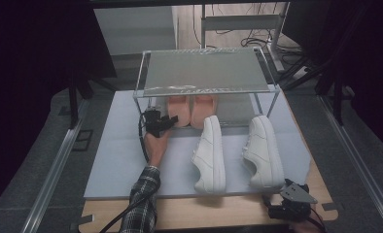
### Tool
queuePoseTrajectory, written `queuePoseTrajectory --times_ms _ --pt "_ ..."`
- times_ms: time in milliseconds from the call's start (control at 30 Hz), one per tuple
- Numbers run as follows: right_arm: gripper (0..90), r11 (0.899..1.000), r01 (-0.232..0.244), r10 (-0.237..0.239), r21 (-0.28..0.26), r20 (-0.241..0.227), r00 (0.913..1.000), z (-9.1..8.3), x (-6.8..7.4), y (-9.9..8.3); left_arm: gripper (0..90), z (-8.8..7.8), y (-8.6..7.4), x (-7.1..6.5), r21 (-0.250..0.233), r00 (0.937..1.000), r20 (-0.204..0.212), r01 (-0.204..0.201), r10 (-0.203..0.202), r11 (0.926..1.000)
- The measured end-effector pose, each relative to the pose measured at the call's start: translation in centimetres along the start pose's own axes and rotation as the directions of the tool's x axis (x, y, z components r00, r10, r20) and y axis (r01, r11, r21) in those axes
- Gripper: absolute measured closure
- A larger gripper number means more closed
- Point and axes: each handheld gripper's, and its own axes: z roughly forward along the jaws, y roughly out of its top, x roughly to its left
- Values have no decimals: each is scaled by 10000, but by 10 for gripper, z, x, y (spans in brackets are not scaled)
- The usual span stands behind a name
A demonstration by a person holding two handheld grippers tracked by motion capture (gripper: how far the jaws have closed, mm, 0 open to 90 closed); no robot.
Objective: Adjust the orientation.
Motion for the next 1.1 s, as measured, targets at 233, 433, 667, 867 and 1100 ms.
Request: queuePoseTrajectory --times_ms 233,433,667,867,1100 --pt "0 10000 -10 10 5 0 10000 0 0 0 524 6 0 -6 35 9992 383 -124 123 9999" --pt "0 10000 -17 17 -8 -20 10000 0 0 0 551 8 3 -9 141 9978 146 -642 640 9978" --pt "1 10000 -7 7 -17 -37 10000 0 0 0 694 4 2 -13 -371 9787 -1696 -1237 1158 9916" --pt "1 10000 -5 5 -18 -39 10000 0 0 0 871 13 6 -19 491 9150 -3347 -2218 2253 9739" --pt "1 10000 -5 5 -24 -45 10000 0 0 0 895 35 14 -21 1367 8902 -3620 -2429 2767 9604"
